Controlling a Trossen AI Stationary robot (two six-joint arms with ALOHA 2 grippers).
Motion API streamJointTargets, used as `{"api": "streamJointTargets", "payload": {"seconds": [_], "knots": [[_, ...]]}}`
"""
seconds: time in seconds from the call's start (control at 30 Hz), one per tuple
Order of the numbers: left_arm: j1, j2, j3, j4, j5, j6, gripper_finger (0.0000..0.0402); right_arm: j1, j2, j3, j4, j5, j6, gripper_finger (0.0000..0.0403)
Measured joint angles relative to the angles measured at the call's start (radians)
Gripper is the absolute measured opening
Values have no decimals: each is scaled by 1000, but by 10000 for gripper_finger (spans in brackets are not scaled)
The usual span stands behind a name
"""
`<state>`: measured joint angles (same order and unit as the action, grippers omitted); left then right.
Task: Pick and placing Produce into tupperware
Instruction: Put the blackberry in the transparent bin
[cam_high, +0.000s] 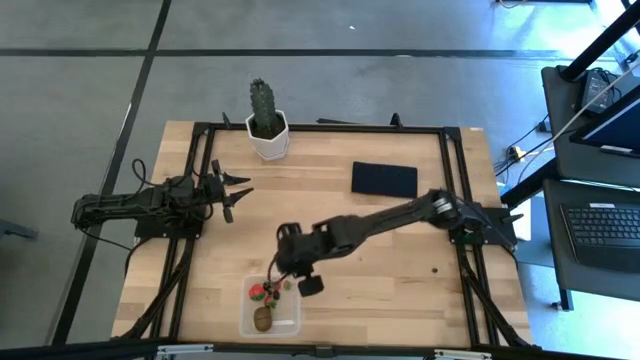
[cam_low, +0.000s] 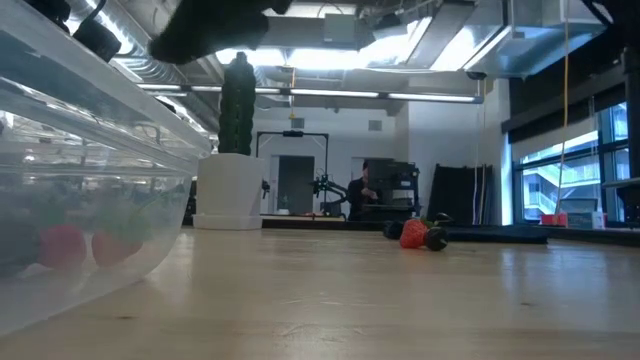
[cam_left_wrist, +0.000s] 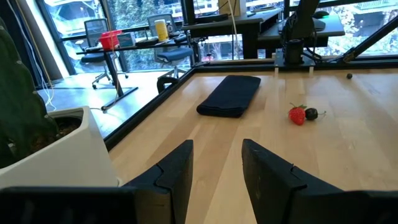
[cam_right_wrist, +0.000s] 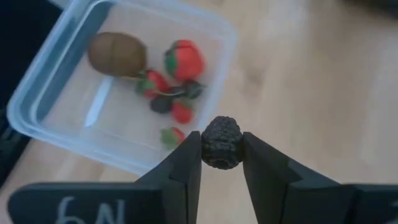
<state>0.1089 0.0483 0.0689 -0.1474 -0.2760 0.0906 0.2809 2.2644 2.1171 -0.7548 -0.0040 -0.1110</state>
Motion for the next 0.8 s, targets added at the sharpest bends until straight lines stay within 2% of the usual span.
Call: {"api": "streamJointTargets", "payload": {"seconds": [0.13,0.27,0.4,0.8], "knots": [[0,0,0,0,0,0,130,35,93,142,-100,-1,-1,103],[0,0,0,0,0,17,130,60,162,213,-114,-8,1,105],[0,0,0,0,0,21,130,72,212,227,-102,-49,2,103],[0,0,0,-1,0,25,130,92,285,229,-64,-53,34,109]]}}
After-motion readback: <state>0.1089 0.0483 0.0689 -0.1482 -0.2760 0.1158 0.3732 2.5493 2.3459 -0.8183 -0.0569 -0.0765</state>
